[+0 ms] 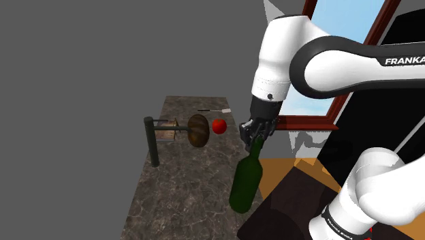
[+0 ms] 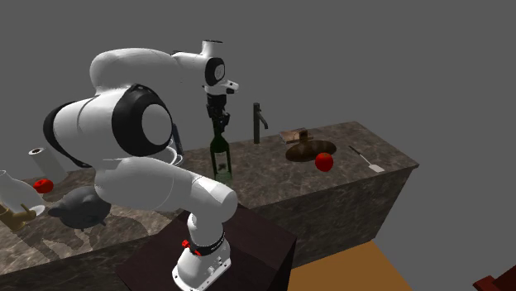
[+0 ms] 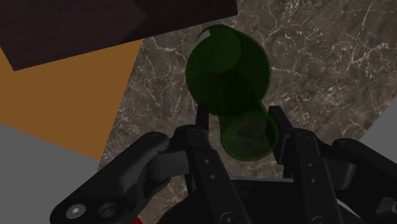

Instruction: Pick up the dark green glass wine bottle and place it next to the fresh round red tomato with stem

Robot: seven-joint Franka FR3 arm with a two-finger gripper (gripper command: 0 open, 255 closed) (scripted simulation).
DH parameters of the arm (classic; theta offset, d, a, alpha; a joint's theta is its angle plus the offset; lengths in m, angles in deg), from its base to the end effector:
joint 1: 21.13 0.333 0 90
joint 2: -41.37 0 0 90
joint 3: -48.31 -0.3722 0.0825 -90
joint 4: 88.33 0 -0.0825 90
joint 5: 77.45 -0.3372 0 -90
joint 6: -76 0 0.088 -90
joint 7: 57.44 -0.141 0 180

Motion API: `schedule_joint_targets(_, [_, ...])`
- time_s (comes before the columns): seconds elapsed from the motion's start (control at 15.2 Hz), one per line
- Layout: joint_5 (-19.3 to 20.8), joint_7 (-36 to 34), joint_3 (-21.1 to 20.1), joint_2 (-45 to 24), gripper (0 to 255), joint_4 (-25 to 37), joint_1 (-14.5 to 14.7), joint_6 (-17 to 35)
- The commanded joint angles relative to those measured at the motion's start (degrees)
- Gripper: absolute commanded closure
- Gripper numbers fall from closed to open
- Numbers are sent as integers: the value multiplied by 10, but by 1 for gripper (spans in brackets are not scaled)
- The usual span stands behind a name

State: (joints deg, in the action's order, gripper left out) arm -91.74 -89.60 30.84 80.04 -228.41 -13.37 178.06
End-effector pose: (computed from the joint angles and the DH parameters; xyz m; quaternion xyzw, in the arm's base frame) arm 0.2294 0.1649 0.5374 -0.9925 0.1193 0.0153 0.0231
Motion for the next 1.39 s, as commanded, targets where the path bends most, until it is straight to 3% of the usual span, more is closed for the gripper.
schedule_joint_targets(0.0, [3, -1, 3, 1, 255, 15, -1, -16])
schedule_joint_targets(1.32, [22, -15, 22, -26, 255, 187, -10, -161])
